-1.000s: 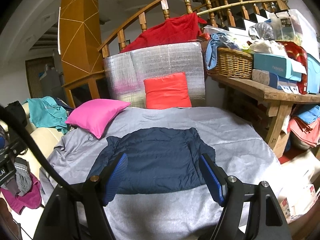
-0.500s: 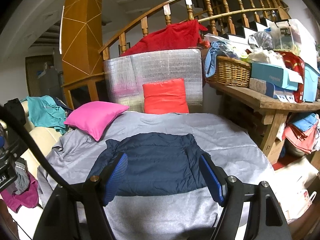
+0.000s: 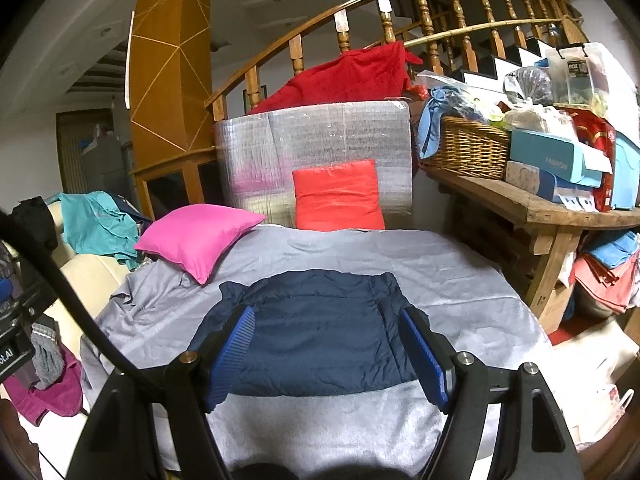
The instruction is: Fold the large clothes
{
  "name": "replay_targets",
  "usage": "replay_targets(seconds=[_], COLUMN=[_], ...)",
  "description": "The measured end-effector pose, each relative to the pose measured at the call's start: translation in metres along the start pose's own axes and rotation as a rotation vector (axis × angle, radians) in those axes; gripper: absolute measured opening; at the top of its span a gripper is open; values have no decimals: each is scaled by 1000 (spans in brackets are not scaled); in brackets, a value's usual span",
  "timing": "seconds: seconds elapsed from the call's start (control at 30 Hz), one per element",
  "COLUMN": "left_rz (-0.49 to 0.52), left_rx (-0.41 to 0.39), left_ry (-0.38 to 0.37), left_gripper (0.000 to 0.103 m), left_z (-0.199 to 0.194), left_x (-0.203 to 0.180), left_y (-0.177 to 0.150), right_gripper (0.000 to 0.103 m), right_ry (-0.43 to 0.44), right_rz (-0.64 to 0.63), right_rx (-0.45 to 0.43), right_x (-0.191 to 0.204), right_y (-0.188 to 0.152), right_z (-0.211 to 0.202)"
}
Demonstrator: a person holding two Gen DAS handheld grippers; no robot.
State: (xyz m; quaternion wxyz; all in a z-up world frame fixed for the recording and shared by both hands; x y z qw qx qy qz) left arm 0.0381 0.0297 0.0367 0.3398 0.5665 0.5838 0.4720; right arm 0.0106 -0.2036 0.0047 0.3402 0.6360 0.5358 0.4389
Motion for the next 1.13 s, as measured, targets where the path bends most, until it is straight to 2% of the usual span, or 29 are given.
replay_targets(seconds=[0.33,0.57,0.77,0.83,0.87,0.9,0.97,1.0,1.03,1.1,1.13], left_rz=[17,16,10,-47,-74,-106,-165,-183,-199,-229,-240], left_rx=[23,52,59,98,137,185,275,329,389,496,537], left_ry=[30,47,18,-7,-8,-5,18,54,104,201,245], left_gripper=[100,100,100,100,100,100,100,100,100,100,100], left_z=[43,74,100,124,141,164,215,246,279,344,366], left_x=[-11,-16,-25,-21,-17,-12,0,8,18,39,49], left_y=[15,18,14,11,8,3,-13,-24,-39,-72,-85], right_gripper=[78,78,78,78,82,85,85,85,85,85,85], right_ry=[32,22,7,3,-6,-44,-111,-160,-185,-296,-317], right_rz=[16,37,48,104,124,156,194,229,246,293,312], right_rx=[25,43,59,84,91,105,115,125,137,216,237], right_x=[-2,-14,-35,-64,-75,-103,-144,-182,-203,-269,-290], right_y=[15,22,24,28,29,30,27,22,18,-1,-9], right_z=[56,90,114,128,132,144,161,178,187,222,233])
Point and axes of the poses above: each gripper's, at about its wrist camera, not at the fingertips, and z roughly the way its jaws point, x to its left, y to its top, the point moved 4 cm from there along z, roughly the way its jaws point, and after that the axes turned 10 degrees about y, right-handed, at the moved point
